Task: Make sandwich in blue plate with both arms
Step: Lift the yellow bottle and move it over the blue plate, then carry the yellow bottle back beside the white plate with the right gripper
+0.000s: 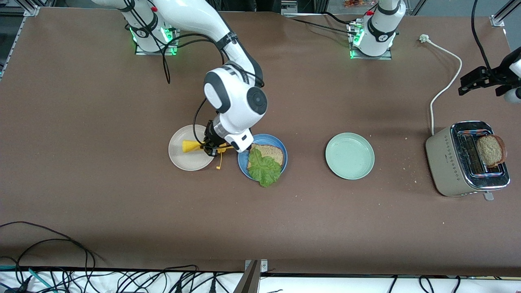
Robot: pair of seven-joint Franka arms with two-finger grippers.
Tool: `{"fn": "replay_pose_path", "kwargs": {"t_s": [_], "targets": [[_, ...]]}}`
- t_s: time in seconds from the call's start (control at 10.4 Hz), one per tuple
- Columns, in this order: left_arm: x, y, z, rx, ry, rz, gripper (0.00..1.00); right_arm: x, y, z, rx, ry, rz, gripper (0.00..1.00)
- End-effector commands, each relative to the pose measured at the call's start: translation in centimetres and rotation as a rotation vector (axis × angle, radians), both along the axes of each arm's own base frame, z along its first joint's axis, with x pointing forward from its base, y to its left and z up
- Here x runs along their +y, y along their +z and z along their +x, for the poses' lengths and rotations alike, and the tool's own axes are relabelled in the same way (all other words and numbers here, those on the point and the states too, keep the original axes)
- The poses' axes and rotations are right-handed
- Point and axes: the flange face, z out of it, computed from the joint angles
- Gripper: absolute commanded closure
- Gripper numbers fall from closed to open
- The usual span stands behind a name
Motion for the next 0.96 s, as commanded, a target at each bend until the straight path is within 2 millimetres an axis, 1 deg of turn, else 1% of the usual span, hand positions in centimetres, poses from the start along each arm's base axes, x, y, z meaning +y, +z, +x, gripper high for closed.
{"fn": "replay_pose_path", "kwargs": {"t_s": [0.0, 0.1, 0.19, 0.38, 0.48, 0.58, 0.67, 0.77, 0.86], "targets": [[1.1, 0.0, 0.2, 0.017, 0.024, 0.028, 0.0, -5.2, 3.2, 3.1, 0.166, -0.117, 0.242, 0.93], [2.7, 0.0, 0.1, 0.017, 0.042, 0.028, 0.0, -7.5, 4.2, 3.5, 0.233, -0.141, 0.288, 0.93], [3.9, -1.3, 0.6, 0.036, 0.069, 0.019, 0.0, -9.2, 5.1, 4.0, 0.297, -0.161, 0.378, 0.93], [8.4, -3.7, 1.3, 0.054, 0.151, -0.032, 0.0, -15.5, 5.7, 6.0, 0.439, -0.208, 0.561, 0.93], [10.3, -3.7, 2.1, 0.035, 0.182, -0.042, 0.0, -19.1, 5.8, 7.1, 0.507, -0.207, 0.695, 0.93], [11.6, -4.8, 3.2, 0.048, 0.197, -0.039, 0.0, -22.5, 5.9, 7.9, 0.55, -0.195, 0.788, 0.93], [13.6, -6.2, 3.8, 0.065, 0.222, -0.042, 0.0, -25.7, 5.9, 8.5, 0.584, -0.15, 0.9, 0.93], [14.9, -7.8, 4.3, 0.083, 0.19, -0.056, 0.0, -28.2, 5.0, 8.8, 0.624, -0.093, 1.03, 0.93], [15.5, -9.3, 5.0, 0.08, 0.149, -0.059, 0.0, -30.5, 3.9, 8.8, 0.658, -0.052, 1.106, 0.93]]}}
